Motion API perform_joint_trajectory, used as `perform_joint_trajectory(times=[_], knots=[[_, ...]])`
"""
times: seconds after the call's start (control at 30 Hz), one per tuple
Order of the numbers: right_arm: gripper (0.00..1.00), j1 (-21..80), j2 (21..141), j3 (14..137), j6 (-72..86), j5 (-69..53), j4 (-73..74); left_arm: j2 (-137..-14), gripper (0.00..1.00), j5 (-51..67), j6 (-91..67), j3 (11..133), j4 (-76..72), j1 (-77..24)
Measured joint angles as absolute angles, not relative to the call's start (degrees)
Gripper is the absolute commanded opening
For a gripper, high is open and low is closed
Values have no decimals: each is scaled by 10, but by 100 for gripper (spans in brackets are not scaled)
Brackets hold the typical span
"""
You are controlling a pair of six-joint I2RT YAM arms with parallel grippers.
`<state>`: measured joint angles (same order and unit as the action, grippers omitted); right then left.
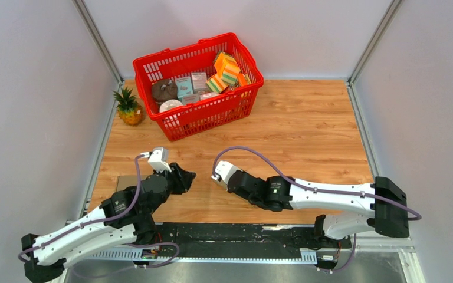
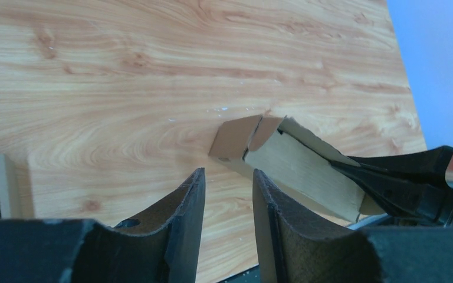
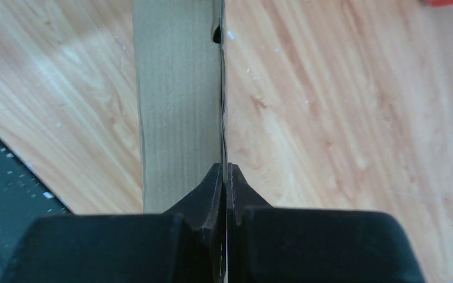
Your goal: Fold the paper box
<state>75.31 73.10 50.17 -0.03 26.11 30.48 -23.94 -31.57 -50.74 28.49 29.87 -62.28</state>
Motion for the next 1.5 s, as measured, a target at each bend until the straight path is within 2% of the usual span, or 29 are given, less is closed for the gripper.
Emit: perform_joint_trajectory(times=[0.23,0.33,0.53,0.87,0.97,1.03,1.07,1.3,1.5], knots=[[1,754,795,543,-91,310,284,-251,43,-284,-498,285,294,-552],[3,754,812,545,-113,317,271,-274,41,-235,-491,289,278,-503],[7,755,816,543,-132,315,245,-380,37,-106,-475,326,211,-422],[12,755,828,527,-136,327,216,-567,23,79,-464,366,41,-392],[19,752,828,522,-133,331,211,-602,21,112,-464,366,6,-385],[29,747,824,518,-133,328,207,-621,21,129,-469,363,-20,-384],[38,745,822,516,-132,326,206,-629,21,138,-474,361,-35,-384],[65,726,796,518,-109,324,211,-646,20,185,-488,334,-95,-390],[89,704,739,547,-36,302,283,-668,20,196,-488,335,-112,-390]])
